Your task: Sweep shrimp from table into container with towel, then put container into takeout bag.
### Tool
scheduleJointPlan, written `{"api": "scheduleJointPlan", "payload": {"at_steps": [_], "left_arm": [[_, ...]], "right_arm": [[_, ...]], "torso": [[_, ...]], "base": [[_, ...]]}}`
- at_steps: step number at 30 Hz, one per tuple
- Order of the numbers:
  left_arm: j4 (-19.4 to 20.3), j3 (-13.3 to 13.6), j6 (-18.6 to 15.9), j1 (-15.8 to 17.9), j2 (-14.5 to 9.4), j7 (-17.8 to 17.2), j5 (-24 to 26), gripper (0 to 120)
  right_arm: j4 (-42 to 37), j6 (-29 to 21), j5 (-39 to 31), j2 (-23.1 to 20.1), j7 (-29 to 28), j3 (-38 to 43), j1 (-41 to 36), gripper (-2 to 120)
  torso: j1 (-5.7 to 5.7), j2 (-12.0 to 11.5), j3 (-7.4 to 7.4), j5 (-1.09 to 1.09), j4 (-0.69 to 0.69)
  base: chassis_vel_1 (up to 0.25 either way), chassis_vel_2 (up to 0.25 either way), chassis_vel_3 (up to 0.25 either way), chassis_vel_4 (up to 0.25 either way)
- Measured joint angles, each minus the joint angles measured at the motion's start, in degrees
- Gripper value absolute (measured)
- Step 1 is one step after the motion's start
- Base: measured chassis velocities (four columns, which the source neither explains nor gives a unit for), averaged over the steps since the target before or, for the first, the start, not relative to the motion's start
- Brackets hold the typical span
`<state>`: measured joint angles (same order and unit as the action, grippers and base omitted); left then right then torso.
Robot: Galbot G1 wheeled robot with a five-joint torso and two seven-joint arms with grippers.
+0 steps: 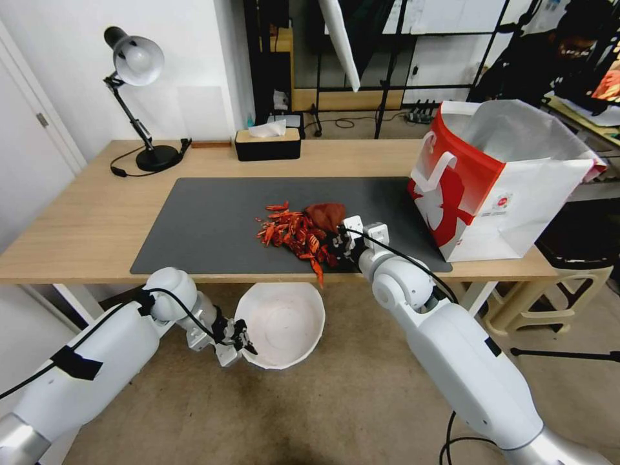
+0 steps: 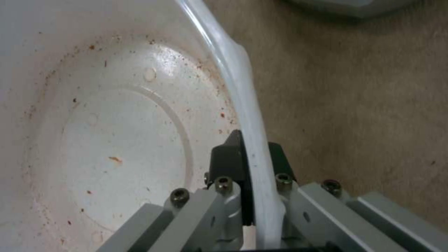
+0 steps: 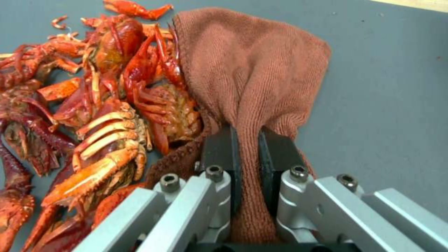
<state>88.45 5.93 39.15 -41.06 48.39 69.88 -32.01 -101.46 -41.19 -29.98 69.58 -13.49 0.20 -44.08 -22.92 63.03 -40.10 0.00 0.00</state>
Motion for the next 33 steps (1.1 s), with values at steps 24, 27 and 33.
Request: {"api": "scheduleJointPlan", "payload": {"at_steps": [24,27,33], "left_arm": [[0.5,3.3,-1.3,4.5,-0.2,1.1,-0.8,0],[0.6,3.9,-1.5,5.2,0.0,1.6,-0.8,0],[0.1,4.5,-1.5,6.0,0.0,1.7,-0.6,0]], "right_arm": [[-4.1,-0.7,0.3,0.5,-2.1,-0.5,-2.9,6],[-4.2,-0.7,0.5,1.1,-2.6,-0.9,-3.1,6],[-4.9,-0.7,1.0,2.0,-3.7,-2.0,-3.9,6]], "torso": [[0.0,0.0,0.0,0.0,0.0],[0.0,0.0,0.0,0.0,0.0],[0.0,0.0,0.0,0.0,0.0]], "base": [[0.0,0.0,0.0,0.0],[0.0,0.0,0.0,0.0],[0.0,0.0,0.0,0.0]]}}
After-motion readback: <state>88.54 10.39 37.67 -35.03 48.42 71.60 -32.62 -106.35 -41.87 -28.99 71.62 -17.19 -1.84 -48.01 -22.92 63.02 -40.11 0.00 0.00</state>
